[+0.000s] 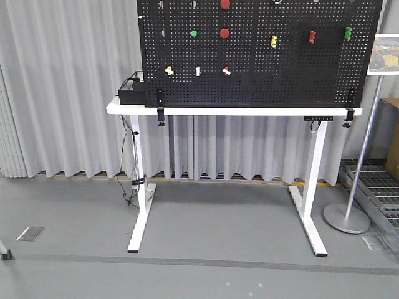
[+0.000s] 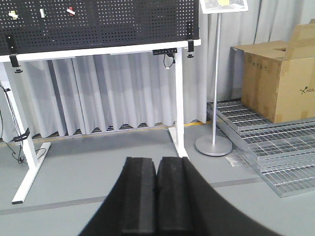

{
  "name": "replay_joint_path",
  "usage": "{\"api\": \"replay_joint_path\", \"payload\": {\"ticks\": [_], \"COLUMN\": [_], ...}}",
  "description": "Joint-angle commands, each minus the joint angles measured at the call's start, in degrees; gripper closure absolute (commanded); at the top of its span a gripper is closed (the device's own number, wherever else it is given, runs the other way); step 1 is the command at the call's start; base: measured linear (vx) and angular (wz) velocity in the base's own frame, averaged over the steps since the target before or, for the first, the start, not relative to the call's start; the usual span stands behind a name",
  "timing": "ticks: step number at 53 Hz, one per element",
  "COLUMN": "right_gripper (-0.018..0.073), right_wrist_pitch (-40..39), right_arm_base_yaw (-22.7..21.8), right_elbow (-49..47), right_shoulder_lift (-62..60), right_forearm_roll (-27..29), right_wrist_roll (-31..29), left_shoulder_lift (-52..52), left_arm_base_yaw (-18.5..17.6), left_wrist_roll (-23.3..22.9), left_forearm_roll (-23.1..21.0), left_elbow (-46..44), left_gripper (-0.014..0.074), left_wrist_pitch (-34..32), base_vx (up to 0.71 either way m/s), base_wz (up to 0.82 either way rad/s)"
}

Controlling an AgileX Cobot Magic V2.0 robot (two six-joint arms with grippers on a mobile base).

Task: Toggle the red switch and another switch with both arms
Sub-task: 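Drive the base forward up to the black pegboard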

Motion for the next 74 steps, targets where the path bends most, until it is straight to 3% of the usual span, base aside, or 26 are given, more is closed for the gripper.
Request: {"api": "replay_joint_path", "payload": {"ticks": [1,74], "right_gripper": [0.0566,0.0566], "right_wrist_pitch": [-4.8,-4.8], "right_arm_base_yaw": [0.1,0.1], "right_elbow": [0.3,0.3], "right_shoulder_lift": [-0.6,-0.6], "right_forearm_roll": [-0.5,-0.5], "right_wrist_roll": [-0.2,-0.2], "left_shoulder_lift": [-1.0,-1.0], "left_arm_base_yaw": [0.1,0.1], "left_wrist_roll": [0.1,0.1], "left_forearm_roll": [-0.5,-0.5], "left_elbow": [1.0,1.0], "left_gripper": [0.0594,0.0594], "left_wrist_pitch": [-4.9,-4.9], "base_vx": [0.00,0.03], "base_wz": [0.00,0.00]}}
